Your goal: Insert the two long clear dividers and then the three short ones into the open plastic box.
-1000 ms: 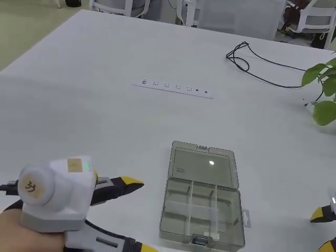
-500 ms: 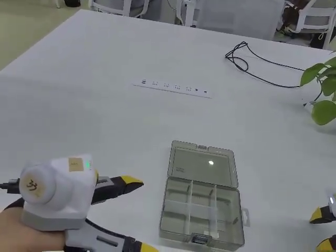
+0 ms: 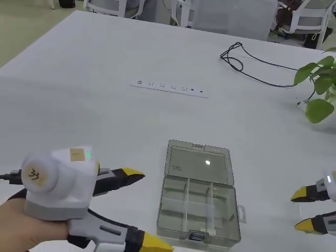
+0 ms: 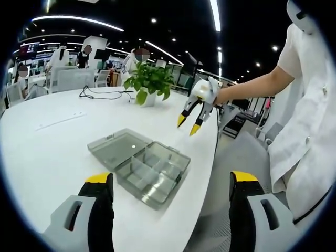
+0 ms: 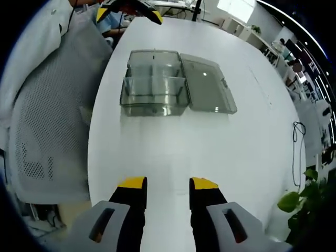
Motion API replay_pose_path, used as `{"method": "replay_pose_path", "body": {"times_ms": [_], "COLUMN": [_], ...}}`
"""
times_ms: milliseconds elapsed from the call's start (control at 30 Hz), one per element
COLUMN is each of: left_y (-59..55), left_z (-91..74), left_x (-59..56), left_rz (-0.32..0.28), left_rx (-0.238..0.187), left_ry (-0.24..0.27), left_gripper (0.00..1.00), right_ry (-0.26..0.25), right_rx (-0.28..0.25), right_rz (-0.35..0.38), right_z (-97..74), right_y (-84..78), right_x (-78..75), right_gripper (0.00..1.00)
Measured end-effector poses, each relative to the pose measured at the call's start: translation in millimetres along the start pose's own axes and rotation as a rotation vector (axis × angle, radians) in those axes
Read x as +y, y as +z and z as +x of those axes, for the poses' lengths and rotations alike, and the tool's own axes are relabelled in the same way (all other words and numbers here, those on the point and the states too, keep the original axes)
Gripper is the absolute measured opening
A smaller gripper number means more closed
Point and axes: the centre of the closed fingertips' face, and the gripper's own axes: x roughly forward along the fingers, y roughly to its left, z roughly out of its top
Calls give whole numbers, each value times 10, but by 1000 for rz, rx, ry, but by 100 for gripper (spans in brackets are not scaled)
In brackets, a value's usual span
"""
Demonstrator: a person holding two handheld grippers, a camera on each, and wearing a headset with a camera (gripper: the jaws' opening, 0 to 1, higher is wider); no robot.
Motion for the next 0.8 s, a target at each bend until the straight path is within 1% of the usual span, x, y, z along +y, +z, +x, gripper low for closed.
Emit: {"method": "replay_pose_path", "body": {"times_ms": [33,100,133,233,267,367,467,533,567,633,667,733,767,800], "left_y": [22,58,86,144,177,264,365,409,452,476,508,537,553,551], "left_z": [11,28,45,78,99,153,215,246,270,295,318,353,375,387], "left_x": [-3,-12,-14,-30,-34,-58,-89,-97,-122,-131,-147,-148,-174,-187], "left_rz": [-3,-3,-6,-14,-24,-51,-95,-126,-147,-169,-195,-244,-274,-297], "left_rx": [-5,-12,-16,-25,-33,-59,-88,-101,-115,-118,-129,-137,-140,-135], "left_ry": [-1,-1,0,-1,1,-1,-5,-4,-11,-7,-11,-7,-20,-24], "left_gripper": [93,93,93,91,90,86,83,81,80,76,75,71,70,68], "right_ry": [-10,-23,-33,-45,-51,-67,-78,-82,-90,-102,-107,-118,-122,-125], "right_rx": [-9,-21,-33,-58,-67,-82,-105,-113,-117,-121,-125,-136,-140,-144], "right_rz": [-1,-12,-14,-11,-13,-30,-45,-59,-72,-83,-89,-93,-92,-92], "right_z": [-13,-55,-95,-160,-189,-248,-295,-312,-327,-348,-367,-395,-405,-416], "right_y": [21,107,202,369,454,638,856,954,1026,1117,1184,1284,1322,1360], "right_x": [-37,-49,-46,-29,-14,21,85,120,137,151,166,179,183,190], "right_gripper": [33,33,33,33,33,33,33,33,33,33,33,33,33,33]}}
